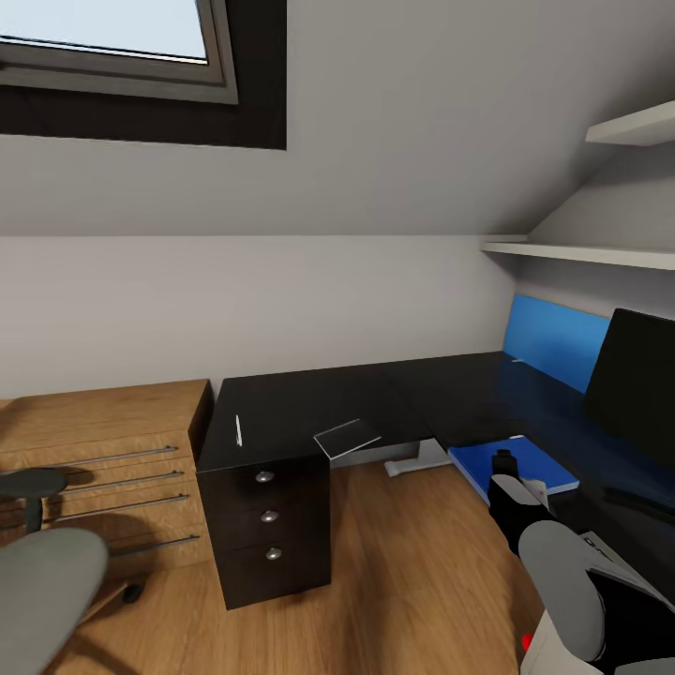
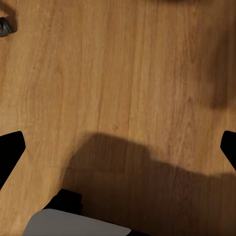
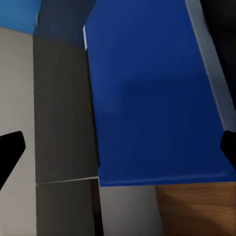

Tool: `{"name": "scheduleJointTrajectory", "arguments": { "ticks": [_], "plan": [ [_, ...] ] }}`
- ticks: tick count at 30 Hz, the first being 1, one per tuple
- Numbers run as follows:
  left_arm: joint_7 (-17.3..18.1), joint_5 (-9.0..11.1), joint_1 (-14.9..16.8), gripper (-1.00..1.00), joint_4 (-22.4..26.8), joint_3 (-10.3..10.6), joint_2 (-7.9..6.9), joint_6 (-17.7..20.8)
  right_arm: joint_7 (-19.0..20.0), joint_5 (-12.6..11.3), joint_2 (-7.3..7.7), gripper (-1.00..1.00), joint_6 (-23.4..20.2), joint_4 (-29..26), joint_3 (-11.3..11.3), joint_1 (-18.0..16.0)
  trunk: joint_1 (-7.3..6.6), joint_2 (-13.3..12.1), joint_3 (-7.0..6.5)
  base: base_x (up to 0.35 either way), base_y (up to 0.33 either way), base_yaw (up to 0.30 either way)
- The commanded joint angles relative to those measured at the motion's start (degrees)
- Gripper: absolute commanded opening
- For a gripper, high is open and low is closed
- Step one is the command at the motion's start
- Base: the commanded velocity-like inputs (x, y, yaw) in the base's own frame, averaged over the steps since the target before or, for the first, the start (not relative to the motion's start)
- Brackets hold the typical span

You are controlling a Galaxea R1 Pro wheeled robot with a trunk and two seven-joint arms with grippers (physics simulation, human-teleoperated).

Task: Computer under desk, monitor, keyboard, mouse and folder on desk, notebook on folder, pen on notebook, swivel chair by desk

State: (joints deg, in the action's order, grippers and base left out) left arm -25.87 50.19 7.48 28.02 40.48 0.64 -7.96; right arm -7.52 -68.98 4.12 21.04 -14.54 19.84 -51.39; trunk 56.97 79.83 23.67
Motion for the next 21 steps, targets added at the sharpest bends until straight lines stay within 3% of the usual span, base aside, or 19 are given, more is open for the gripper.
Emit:
{"name": "scheduleJointTrajectory", "arguments": {
  "ticks": [1, 13, 21],
  "plan": [
    [-0.33, 0.61, 0.07, 1.00, 0.02, 0.47, -0.03, -0.39, -0.13, -0.52, 0.01, 1.00, 0.22, -0.05, -0.24, -0.03, 0.00, 0.04, 0.06, 0.000, 0.000, 0.000],
    [-0.33, 0.61, 0.07, 1.00, 0.03, 0.47, -0.09, -0.39, 0.69, -0.55, -0.34, 1.00, 0.30, -0.05, -0.24, -0.03, 0.00, 0.04, 0.06, 0.000, 0.000, 0.000],
    [-0.33, 0.61, 0.07, 1.00, 0.02, 0.47, -0.05, -0.39, 1.53, -0.51, -1.43, 1.00, 0.37, -0.11, -0.24, -0.03, 0.00, 0.04, 0.06, 0.000, 0.000, 0.000]
  ]
}}
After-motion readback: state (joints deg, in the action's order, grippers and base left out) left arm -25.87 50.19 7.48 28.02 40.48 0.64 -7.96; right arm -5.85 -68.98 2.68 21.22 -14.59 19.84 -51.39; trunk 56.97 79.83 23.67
